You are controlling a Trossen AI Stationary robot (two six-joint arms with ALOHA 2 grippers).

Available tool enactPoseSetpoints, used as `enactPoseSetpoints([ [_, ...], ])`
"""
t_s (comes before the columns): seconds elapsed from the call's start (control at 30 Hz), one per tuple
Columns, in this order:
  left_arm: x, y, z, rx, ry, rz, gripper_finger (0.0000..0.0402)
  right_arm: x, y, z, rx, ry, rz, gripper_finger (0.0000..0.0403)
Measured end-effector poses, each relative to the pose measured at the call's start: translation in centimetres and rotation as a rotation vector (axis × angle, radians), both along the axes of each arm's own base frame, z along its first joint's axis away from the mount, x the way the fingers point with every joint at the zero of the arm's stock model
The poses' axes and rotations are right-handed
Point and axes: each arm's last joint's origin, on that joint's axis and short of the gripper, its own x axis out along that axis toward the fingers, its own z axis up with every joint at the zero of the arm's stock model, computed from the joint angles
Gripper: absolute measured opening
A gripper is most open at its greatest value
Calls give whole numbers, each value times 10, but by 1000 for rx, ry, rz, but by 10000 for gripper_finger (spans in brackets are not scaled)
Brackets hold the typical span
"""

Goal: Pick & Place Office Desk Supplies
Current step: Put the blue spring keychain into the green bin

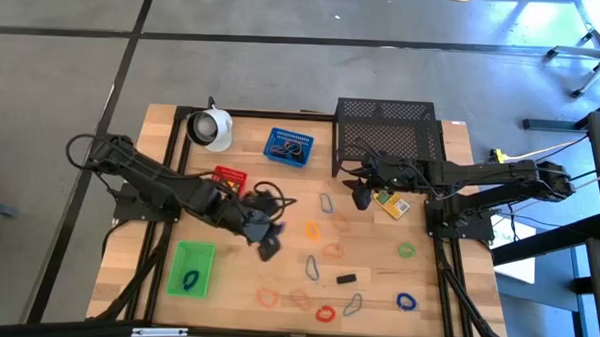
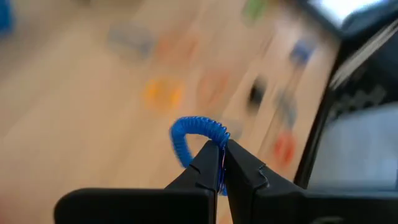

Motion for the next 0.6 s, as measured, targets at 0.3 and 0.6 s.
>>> enactPoseSetpoints([
  [0.3,-59,-17,-21,-129,562,-152,8,0,-1,0,-11,-1,-21,194],
  [0.6,-94,-32,-79,-92,836,-152,8,-1,-2,0,-44,0,-65,194],
])
